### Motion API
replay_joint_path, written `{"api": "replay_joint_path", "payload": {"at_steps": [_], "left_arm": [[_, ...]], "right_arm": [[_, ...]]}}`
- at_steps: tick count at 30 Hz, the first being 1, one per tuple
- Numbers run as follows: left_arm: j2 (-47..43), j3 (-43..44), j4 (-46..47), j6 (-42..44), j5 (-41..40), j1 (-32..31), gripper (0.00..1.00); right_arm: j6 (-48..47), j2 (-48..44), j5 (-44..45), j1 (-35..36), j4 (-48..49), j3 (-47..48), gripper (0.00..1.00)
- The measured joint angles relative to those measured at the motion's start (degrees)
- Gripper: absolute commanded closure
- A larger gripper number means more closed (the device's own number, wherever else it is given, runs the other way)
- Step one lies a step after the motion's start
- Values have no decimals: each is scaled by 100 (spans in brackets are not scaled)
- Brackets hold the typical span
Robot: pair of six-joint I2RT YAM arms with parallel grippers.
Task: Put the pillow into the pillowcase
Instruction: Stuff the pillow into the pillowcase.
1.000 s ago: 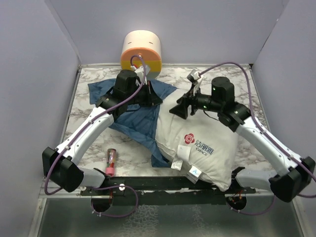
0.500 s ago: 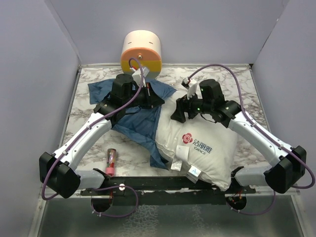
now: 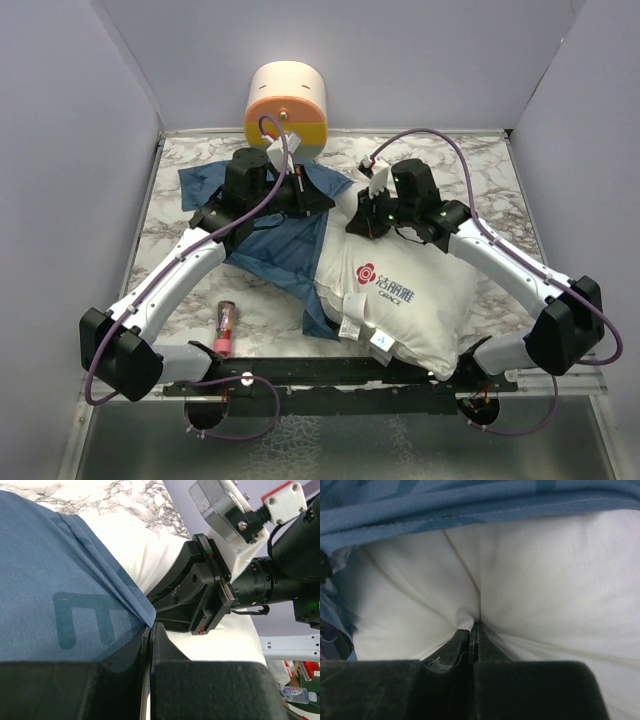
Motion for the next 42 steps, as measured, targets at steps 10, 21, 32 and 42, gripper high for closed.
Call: {"api": "replay_joint_path", "payload": {"at_steps": [10,21,32,42], "left_arm": [[33,-2,273,-155,-127,201,100],[-625,-2087,774,-109,-238,177,53],[-1263,-841,-925,796,-109,160,33],[-813,863,-1969,1215,-920,267,37]], "right_arm": [[39,1410,-146,28,120,1692,99],[2,498,-1412,15,1969,-490,43],[-302,-1349,-863,-144,1434,177,4],[-269,866,-807,-1585,678,1268,20]]}}
